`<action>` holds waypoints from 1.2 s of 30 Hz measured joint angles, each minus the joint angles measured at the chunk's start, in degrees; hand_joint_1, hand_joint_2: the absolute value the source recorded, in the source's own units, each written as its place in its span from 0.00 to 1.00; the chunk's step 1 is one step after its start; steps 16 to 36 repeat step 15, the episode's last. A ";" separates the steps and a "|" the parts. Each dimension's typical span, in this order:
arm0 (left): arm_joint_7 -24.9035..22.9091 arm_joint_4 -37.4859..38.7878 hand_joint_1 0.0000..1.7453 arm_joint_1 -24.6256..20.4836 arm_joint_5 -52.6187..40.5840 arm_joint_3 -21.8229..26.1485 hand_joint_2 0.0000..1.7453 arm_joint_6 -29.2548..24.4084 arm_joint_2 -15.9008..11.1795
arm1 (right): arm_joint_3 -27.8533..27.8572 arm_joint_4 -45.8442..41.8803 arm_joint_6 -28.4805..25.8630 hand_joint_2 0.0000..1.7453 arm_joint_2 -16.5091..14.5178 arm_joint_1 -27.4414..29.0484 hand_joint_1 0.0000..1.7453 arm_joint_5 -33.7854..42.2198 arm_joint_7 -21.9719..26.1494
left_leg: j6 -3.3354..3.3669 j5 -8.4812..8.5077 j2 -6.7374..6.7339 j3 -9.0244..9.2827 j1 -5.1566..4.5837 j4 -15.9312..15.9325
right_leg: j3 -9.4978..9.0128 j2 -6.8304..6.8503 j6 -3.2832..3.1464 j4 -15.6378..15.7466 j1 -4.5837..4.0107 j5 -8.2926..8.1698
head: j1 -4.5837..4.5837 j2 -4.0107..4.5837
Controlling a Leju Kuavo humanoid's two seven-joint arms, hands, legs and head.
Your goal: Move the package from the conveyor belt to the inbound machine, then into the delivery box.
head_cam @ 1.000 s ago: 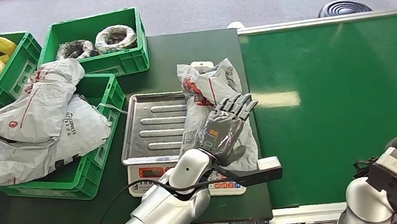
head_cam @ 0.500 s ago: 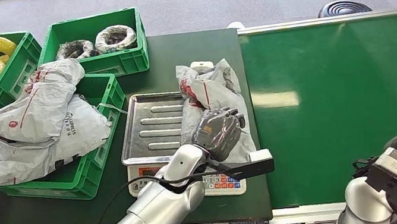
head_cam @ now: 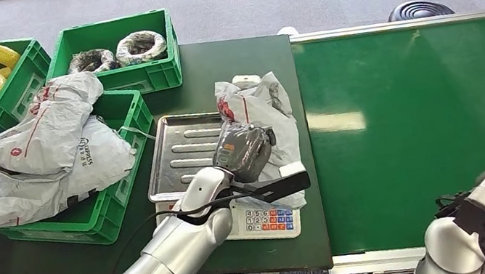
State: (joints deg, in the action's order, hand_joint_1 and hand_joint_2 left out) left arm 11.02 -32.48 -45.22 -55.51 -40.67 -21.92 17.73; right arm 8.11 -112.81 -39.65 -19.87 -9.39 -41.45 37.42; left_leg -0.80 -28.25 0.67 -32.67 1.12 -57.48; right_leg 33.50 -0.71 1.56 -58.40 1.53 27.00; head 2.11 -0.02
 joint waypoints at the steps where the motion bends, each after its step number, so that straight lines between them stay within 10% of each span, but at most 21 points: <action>1: 0.15 -0.37 0.94 -0.02 0.31 0.56 1.00 -0.13 -0.26 | 0.00 -0.07 0.00 0.00 0.00 0.03 0.00 0.05 0.04 | 0.00 0.00 0.00 0.00 0.00 0.00 | 0.00 0.00 0.00 0.00 0.00 0.00 | 0.00 0.00; 15: 6.26 -10.28 0.95 -0.08 12.31 10.43 1.00 -12.94 -2.45 | 0.07 -0.16 0.00 0.00 0.00 0.05 0.00 0.78 1.27 | 0.00 0.00 0.00 0.00 0.01 0.00 | 0.01 0.00 0.00 -0.01 -0.01 0.00 | 0.00 0.00; 36: 6.26 -10.28 0.95 -0.08 12.31 10.43 1.00 -12.94 -2.45 | 0.07 -0.16 0.00 0.00 0.00 0.05 0.00 0.78 1.27 | 0.00 0.00 0.00 0.00 0.01 0.00 | 0.01 0.00 0.00 -0.01 -0.01 0.00 | 0.00 0.00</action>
